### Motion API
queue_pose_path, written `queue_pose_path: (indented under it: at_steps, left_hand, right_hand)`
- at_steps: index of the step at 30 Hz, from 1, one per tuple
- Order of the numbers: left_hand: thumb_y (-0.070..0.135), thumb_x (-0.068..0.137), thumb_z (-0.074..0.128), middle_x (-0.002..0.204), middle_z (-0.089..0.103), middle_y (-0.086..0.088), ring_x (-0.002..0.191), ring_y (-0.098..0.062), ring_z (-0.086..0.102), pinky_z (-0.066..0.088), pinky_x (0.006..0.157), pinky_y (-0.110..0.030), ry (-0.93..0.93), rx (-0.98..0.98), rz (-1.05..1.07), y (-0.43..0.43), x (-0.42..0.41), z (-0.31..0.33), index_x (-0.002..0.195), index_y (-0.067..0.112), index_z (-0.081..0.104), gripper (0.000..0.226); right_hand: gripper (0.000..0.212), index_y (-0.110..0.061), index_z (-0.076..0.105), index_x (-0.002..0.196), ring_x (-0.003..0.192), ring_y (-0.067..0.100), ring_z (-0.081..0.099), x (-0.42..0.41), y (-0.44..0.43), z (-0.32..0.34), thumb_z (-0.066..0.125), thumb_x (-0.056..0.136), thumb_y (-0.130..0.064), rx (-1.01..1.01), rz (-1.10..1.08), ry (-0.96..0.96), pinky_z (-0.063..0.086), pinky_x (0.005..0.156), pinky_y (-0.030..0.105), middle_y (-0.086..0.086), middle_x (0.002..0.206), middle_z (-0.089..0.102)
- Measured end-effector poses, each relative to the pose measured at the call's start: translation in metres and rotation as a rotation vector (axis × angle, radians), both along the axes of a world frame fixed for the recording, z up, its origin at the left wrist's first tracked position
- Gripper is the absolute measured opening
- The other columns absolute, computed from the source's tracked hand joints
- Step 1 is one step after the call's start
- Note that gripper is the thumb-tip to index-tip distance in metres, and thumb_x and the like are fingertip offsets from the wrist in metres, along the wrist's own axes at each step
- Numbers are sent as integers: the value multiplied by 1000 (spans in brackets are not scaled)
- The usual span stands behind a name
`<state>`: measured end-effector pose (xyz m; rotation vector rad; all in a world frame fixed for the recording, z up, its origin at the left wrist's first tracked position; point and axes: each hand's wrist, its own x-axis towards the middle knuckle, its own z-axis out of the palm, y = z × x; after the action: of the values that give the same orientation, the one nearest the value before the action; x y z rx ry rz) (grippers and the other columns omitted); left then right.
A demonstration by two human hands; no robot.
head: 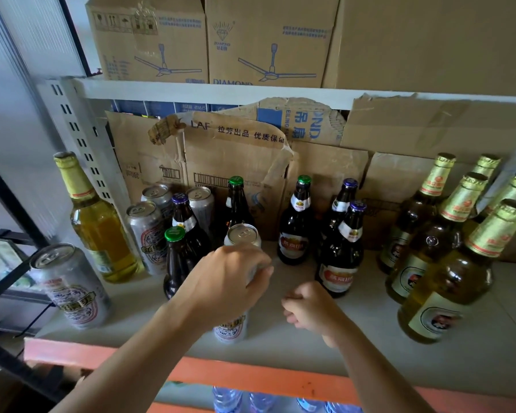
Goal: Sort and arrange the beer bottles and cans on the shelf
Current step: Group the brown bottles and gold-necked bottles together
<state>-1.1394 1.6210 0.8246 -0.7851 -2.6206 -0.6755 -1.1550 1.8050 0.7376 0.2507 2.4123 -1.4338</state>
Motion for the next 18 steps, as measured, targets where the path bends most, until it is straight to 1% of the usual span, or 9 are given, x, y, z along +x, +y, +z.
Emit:
queue_pose_path:
  at_steps: [1, 2, 4, 6, 8, 10, 13, 16, 18]
  left_hand:
    - [40, 89, 41, 91, 68, 11, 82, -11, 64, 54, 69, -33, -4, 14, -36, -2, 7, -2, 88, 22, 67, 31]
    - [38, 89, 42, 94, 69, 11, 87, -11, 65, 54, 73, -31, 4, 24, -65, -4, 14, -5, 89, 21, 68, 31]
    - [33, 89, 46, 96, 70, 11, 92, -11, 66, 52, 78, -27, 21, 45, -105, -10, 25, -10, 90, 19, 71, 28]
    - [28, 89, 50, 98, 71, 10, 94, -6, 65, 51, 81, -21, 15, 95, -125, -17, 35, -16, 90, 17, 72, 26]
    - [23, 88, 53, 98, 71, 7, 95, -1, 63, 49, 83, -12, 39, 156, -141, -24, 46, -20, 88, 12, 73, 22]
    - [19, 86, 53, 98, 71, 4, 94, 0, 62, 46, 83, -6, 81, 199, -132, -31, 53, -23, 84, 10, 72, 21]
    - [20, 85, 53, 99, 72, 3, 92, -2, 64, 50, 77, -12, 81, 230, -95, -41, 58, -27, 86, 11, 74, 22]
    - [20, 85, 55, 95, 71, 6, 92, 2, 65, 52, 76, -14, 70, 273, -87, -51, 62, -35, 87, 9, 75, 23]
    - [21, 85, 56, 88, 72, 9, 84, 4, 66, 53, 71, -15, 34, 301, -88, -60, 63, -39, 86, 10, 75, 22]
  right_hand:
    - [20, 2, 65, 77, 66, 25, 61, 2, 1, -3, 60, 88, -15, -8, -8, 1, 45, 59, 32, 17, 72, 62]
    - [20, 2, 64, 78, 67, 25, 61, 5, 0, -5, 59, 89, -14, -31, -10, 5, 45, 61, 31, 19, 74, 63]
    - [20, 3, 63, 78, 68, 24, 60, 9, -1, -6, 57, 91, -12, -82, -30, 6, 44, 62, 31, 19, 75, 62]
    - [26, 14, 61, 83, 68, 23, 59, 13, -4, -5, 56, 91, -10, -106, -60, 6, 44, 61, 30, 18, 76, 63]
    - [26, 13, 64, 86, 68, 22, 60, 18, -9, -4, 54, 90, -11, -105, -70, 26, 45, 63, 31, 21, 79, 67]
    - [26, 11, 65, 85, 68, 21, 61, 23, -16, -1, 53, 89, -12, -104, -74, 46, 45, 64, 31, 24, 82, 71]
    - [26, 12, 64, 83, 66, 21, 59, 32, -26, 1, 53, 86, -11, -121, -87, 93, 44, 65, 33, 23, 77, 71]
    - [25, 14, 61, 81, 63, 19, 56, 43, -33, 3, 51, 87, -8, -160, -91, 133, 43, 64, 33, 14, 66, 66]
    - [22, 6, 65, 75, 61, 18, 58, 50, -34, 8, 53, 89, -7, -197, -86, 123, 46, 63, 32, 12, 66, 67]
